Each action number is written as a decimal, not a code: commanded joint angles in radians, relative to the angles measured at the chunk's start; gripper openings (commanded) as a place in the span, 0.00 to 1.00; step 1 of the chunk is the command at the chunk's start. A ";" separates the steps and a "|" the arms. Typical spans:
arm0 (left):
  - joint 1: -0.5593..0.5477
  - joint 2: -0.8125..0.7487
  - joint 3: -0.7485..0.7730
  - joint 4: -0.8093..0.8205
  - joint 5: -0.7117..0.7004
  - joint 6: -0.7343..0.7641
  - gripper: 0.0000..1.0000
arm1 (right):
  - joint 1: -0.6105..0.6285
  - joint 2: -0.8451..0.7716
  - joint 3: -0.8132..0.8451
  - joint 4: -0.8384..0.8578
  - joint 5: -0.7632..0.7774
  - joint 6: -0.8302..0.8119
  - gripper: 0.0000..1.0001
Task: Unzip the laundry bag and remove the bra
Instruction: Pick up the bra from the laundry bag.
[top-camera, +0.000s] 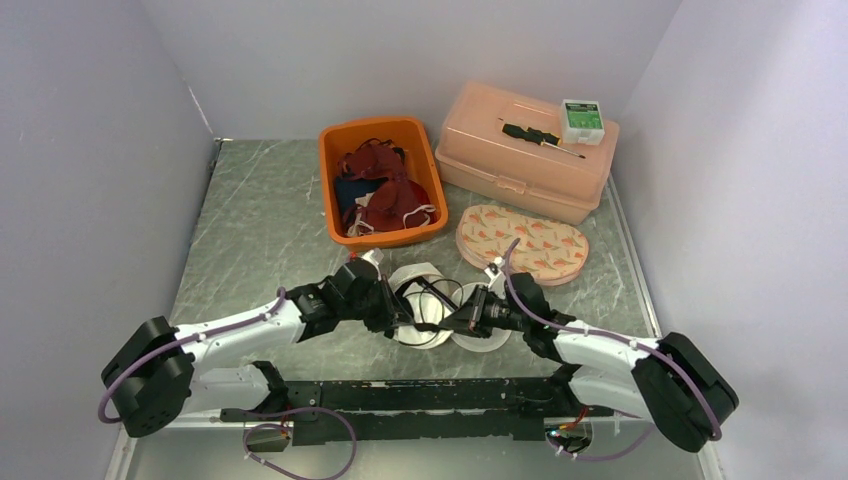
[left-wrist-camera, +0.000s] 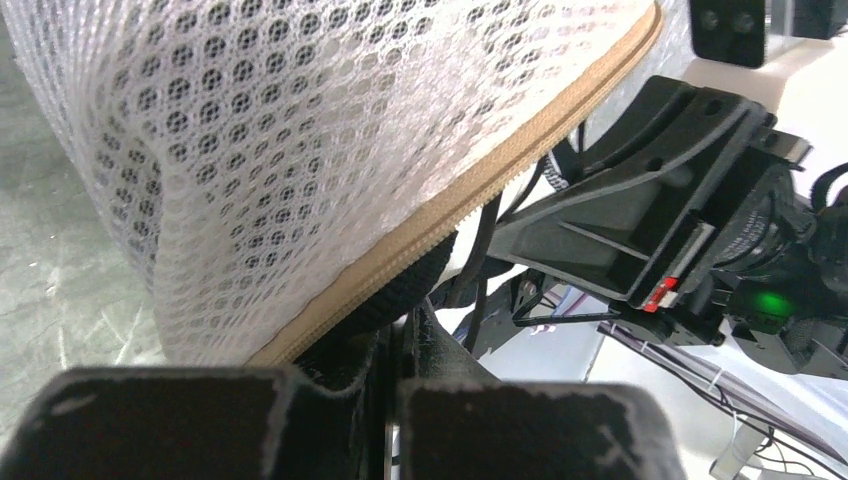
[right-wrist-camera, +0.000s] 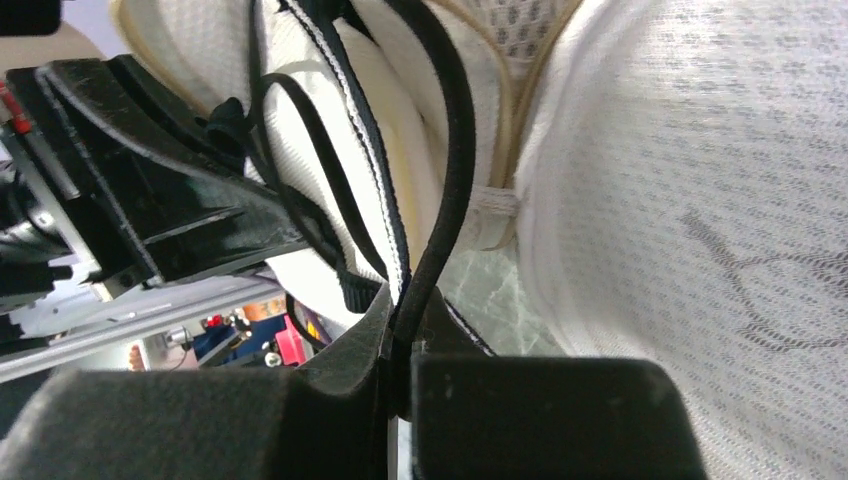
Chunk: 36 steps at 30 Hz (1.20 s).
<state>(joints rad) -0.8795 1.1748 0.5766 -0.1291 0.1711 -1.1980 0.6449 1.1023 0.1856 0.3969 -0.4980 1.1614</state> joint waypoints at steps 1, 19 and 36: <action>-0.007 -0.055 0.024 -0.030 0.005 0.035 0.03 | 0.004 -0.089 0.054 -0.033 0.014 -0.042 0.00; -0.005 -0.418 0.335 -0.411 -0.261 0.270 0.87 | 0.002 -0.422 0.483 -0.727 0.101 -0.616 0.00; -0.005 -0.550 0.163 0.081 0.103 0.573 0.94 | -0.080 -0.461 0.438 -0.185 -0.235 -0.404 0.00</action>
<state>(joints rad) -0.8814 0.5495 0.6674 -0.1886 0.0792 -0.6941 0.5976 0.6430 0.6327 -0.0223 -0.5762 0.6598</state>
